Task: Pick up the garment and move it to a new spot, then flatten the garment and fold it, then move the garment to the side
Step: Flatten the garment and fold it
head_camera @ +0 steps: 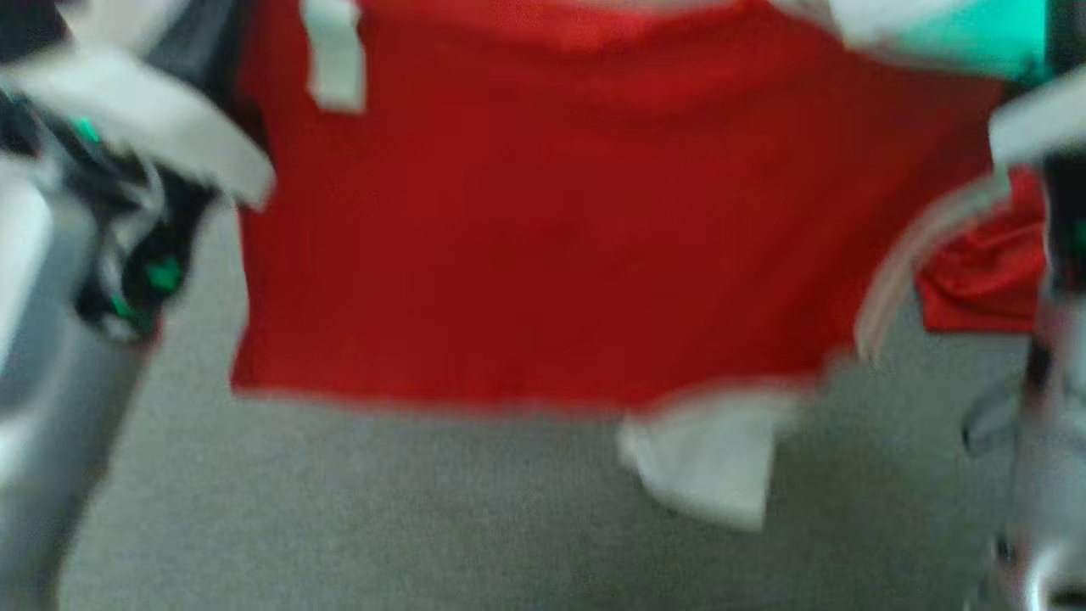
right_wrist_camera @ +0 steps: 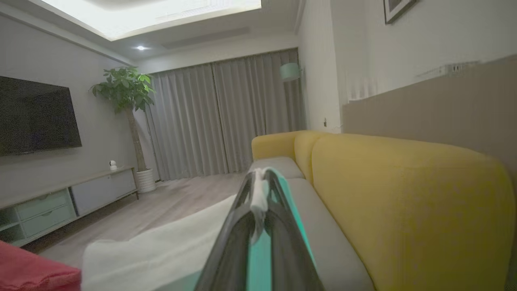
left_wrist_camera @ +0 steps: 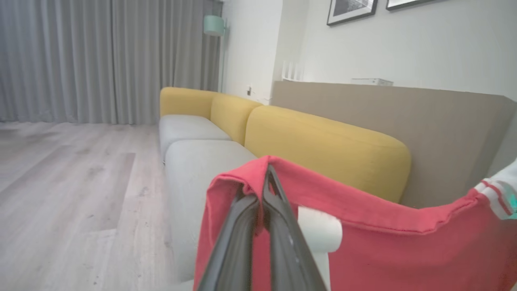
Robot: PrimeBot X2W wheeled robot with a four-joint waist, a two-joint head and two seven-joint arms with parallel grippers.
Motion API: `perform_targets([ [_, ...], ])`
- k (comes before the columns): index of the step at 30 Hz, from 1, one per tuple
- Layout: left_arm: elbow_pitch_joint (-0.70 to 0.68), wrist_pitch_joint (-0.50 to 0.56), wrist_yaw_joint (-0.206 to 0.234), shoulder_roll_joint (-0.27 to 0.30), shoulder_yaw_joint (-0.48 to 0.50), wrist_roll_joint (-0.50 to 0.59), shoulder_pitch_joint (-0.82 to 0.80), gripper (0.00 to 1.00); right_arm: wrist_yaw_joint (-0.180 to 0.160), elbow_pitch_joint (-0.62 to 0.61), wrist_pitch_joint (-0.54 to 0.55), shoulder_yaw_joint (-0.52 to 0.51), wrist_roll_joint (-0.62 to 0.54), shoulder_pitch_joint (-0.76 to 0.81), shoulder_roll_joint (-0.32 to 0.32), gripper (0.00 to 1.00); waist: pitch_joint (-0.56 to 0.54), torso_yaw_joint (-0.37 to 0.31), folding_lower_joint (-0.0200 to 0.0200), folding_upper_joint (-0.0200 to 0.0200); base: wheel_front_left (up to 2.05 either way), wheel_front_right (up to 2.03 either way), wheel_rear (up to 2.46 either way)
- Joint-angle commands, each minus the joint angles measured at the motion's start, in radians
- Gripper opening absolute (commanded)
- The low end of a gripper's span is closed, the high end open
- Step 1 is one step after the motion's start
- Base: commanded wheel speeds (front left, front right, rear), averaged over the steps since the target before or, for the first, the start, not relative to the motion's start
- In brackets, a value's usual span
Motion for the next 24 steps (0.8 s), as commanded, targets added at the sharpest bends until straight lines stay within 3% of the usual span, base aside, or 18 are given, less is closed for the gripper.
perform_targets([
  [1, 0.009, -0.017, -0.008, 0.045, 0.059, 0.028, -0.144, 0.00, 0.007, 0.013, -0.031, 0.037, -0.017, -0.147, 0.017, 0.00, 0.120, -0.032, -0.0001, -0.0001, 0.00, 0.00, 0.00],
  [8, 0.287, -0.168, -0.071, -0.003, 0.051, 0.155, -0.476, 0.00, 0.007, 0.382, -0.281, 0.005, -0.150, -0.606, 0.046, 0.00, 0.277, -0.074, -0.0001, -0.0001, 0.00, 0.00, 0.00],
  [12, 0.443, -0.279, -0.106, -0.012, 0.042, 0.219, -0.601, 0.00, 0.007, 0.588, -0.437, 0.030, -0.096, -0.761, 0.046, 0.00, 0.343, -0.105, -0.0001, -0.0001, 0.00, 0.00, 0.00],
  [18, 0.630, -0.410, -0.140, -0.041, 0.031, 0.250, -0.661, 0.00, 0.007, 0.790, -0.587, 0.167, -0.026, -0.784, 0.047, 0.00, 0.460, -0.128, -0.0001, -0.0001, 0.00, 0.00, 0.00],
  [24, 0.754, -0.474, -0.169, -0.062, 0.014, 0.238, -0.605, 0.00, 0.007, 0.866, -0.634, 0.258, 0.050, -0.705, 0.047, 0.00, 0.526, -0.135, -0.0001, -0.0001, 0.00, 0.00, 0.00],
])
